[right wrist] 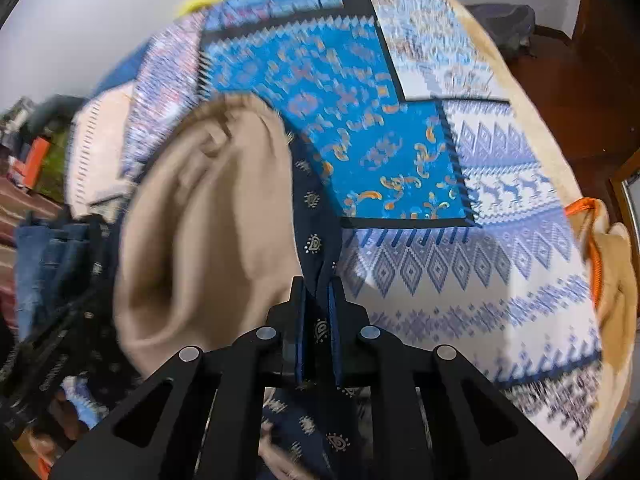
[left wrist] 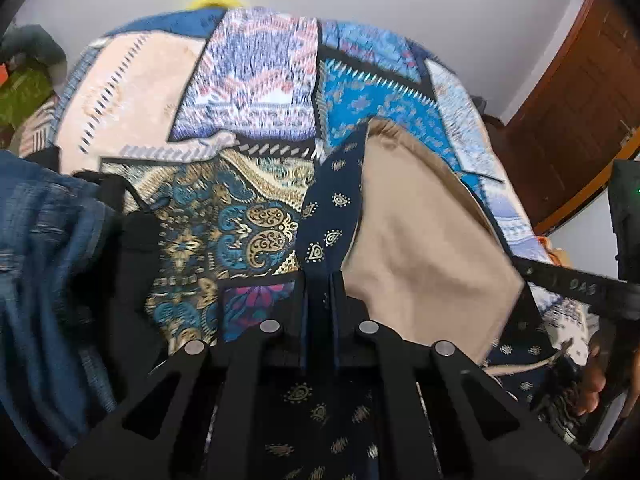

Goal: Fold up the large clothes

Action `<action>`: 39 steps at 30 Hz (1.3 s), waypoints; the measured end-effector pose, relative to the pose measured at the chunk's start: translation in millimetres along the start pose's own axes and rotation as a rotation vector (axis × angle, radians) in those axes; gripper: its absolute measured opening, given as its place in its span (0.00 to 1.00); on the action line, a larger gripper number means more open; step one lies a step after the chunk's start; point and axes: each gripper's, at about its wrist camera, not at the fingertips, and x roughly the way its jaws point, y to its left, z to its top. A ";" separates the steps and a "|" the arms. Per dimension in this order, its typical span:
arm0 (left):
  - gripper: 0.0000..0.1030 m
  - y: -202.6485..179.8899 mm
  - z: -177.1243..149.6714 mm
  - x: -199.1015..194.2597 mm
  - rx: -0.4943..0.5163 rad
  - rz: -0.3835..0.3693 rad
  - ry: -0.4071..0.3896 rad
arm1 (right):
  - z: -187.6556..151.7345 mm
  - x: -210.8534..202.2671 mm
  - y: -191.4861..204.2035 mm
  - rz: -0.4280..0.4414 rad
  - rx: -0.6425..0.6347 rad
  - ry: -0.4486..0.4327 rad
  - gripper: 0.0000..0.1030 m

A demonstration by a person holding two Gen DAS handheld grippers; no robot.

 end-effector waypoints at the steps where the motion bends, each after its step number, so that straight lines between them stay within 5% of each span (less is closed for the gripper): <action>1: 0.07 -0.5 -1.1 -8.5 0.006 -0.003 -0.011 | -0.8 -8.2 1.9 0.016 -0.002 -0.011 0.09; 10: 0.06 -15.0 -40.9 -128.9 0.126 -0.049 -0.131 | -54.3 -110.3 35.0 0.102 -0.151 -0.157 0.08; 17: 0.05 -7.5 -107.6 -181.3 0.133 -0.119 -0.130 | -132.8 -165.1 42.0 0.148 -0.248 -0.212 0.08; 28: 0.04 24.1 -203.5 -151.5 0.074 -0.027 -0.006 | -202.3 -135.1 -7.2 0.061 -0.152 -0.130 0.08; 33: 0.04 33.4 -219.5 -122.2 0.055 0.005 0.064 | -213.1 -119.1 -22.3 0.024 -0.123 -0.114 0.09; 39: 0.12 24.1 -214.4 -134.1 0.113 0.033 0.056 | -215.0 -135.2 -6.4 -0.025 -0.197 -0.142 0.18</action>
